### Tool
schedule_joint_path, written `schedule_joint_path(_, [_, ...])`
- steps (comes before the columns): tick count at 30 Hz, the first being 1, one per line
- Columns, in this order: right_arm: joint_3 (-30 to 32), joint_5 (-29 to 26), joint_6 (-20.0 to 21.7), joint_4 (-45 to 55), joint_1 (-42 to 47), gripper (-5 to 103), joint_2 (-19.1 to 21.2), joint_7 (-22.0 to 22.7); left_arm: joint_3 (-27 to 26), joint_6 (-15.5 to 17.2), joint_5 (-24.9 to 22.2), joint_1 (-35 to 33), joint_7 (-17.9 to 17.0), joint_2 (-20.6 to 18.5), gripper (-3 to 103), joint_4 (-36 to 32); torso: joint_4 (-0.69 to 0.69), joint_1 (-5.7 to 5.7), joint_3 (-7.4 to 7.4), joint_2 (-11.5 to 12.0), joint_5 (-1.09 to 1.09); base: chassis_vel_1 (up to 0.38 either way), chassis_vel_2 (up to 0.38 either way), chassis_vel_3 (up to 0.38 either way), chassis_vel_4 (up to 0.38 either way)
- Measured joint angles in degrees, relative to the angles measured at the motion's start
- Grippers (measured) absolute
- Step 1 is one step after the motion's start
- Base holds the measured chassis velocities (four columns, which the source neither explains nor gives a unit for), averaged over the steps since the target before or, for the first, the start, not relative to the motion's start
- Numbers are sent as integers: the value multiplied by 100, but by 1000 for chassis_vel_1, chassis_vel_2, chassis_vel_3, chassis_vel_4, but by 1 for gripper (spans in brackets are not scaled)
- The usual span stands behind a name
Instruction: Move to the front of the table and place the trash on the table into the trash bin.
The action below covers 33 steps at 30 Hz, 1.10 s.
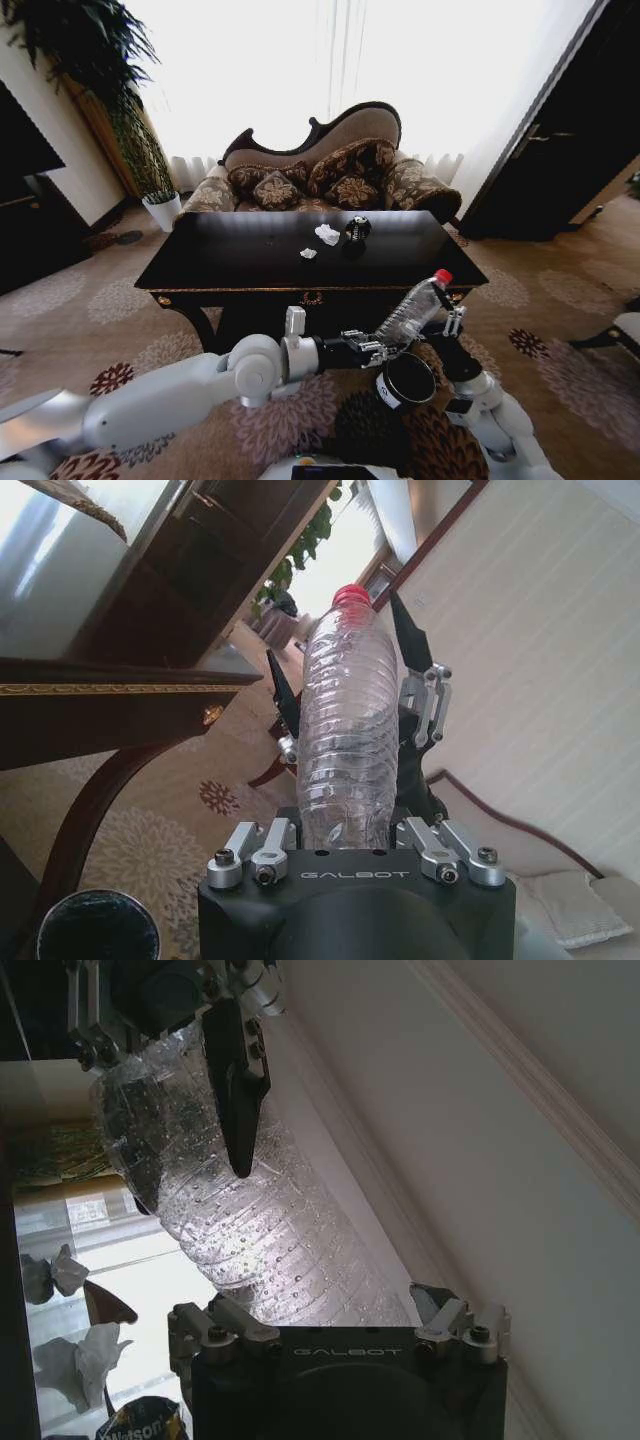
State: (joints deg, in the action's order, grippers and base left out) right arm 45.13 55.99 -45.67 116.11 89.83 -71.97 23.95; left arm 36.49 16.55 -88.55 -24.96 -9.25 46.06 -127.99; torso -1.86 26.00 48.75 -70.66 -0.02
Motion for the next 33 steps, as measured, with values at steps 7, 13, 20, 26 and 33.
schedule_joint_path(7, [-9, 4, 1, -35, 36, 63, -29, 38, -41, 24, 16, -26, -14, 22, 37, 7, 0, 0, 0, 0, 0, 0, 0, 0, 0])
schedule_joint_path(13, [-9, -10, -2, -84, 56, 47, -40, 130, -50, 65, 134, -44, -22, 30, 37, 21, -1, 0, 0, 0, 1, 0, 0, 0, 0])
schedule_joint_path(20, [13, -80, -7, -112, 54, 43, -37, 131, -142, 115, 416, -107, -33, 30, 34, 31, 0, 0, 0, 0, 0, 0, 0, 0, 0])
schedule_joint_path(26, [41, -146, -8, -276, 63, 37, -44, 176, -134, 157, 977, -44, -38, 12, 55, -87, -1, 0, 0, 0, 0, 0, 0, 0, 0])
schedule_joint_path(33, [58, -157, -13, -403, 68, 31, -61, 187, -366, 186, 1231, 104, -101, -30, 87, -361, 1, 0, 0, 0, 0, 0, 0, 0, 0])
